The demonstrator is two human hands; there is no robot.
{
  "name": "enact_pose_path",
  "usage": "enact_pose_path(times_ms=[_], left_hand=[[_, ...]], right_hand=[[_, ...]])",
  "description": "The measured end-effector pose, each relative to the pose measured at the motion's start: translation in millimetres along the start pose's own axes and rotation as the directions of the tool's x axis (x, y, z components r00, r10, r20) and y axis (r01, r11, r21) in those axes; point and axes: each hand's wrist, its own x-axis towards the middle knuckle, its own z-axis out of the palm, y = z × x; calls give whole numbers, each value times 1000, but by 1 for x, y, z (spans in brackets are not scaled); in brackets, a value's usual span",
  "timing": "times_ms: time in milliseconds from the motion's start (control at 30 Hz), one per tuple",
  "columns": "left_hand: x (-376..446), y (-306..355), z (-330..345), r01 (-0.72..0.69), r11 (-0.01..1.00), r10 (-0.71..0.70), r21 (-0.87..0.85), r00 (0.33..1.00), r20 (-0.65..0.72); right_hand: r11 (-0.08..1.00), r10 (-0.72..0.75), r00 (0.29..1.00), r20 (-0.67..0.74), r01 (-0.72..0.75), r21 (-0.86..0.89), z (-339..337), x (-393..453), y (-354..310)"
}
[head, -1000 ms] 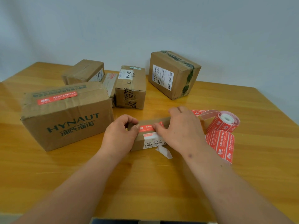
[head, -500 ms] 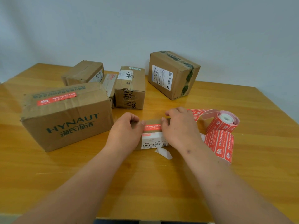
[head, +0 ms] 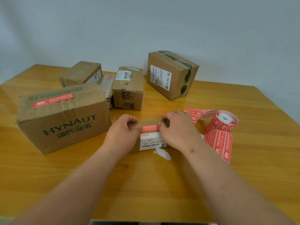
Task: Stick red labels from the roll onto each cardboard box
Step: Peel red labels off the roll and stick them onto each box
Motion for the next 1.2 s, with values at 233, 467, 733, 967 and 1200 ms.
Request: enact_pose_path(times_ms=[233,467,733,967,1200], left_hand=[[-3,1,0,-11,1000,11,4,999,49],[-1,0,-6,-68,983,82,169,994,-74],[-16,16,-1,-296,881,360,368,926,-116],[-22,42,10,-400,879,444,259,884,-144],[-20,51,13,-396,904,414,159,905,-100]], right_hand=[[1000,-23,998,53,23,-15,-3,-2,0],[980,-192,950,245,197,5,-11,-10,4],[996,-83,974,-212,76,-38,-31,-18,18],[981,192,981,5,-192,-1,-34,-5,42],[947,127,953,-275,-34,319,-38,-12,50]])
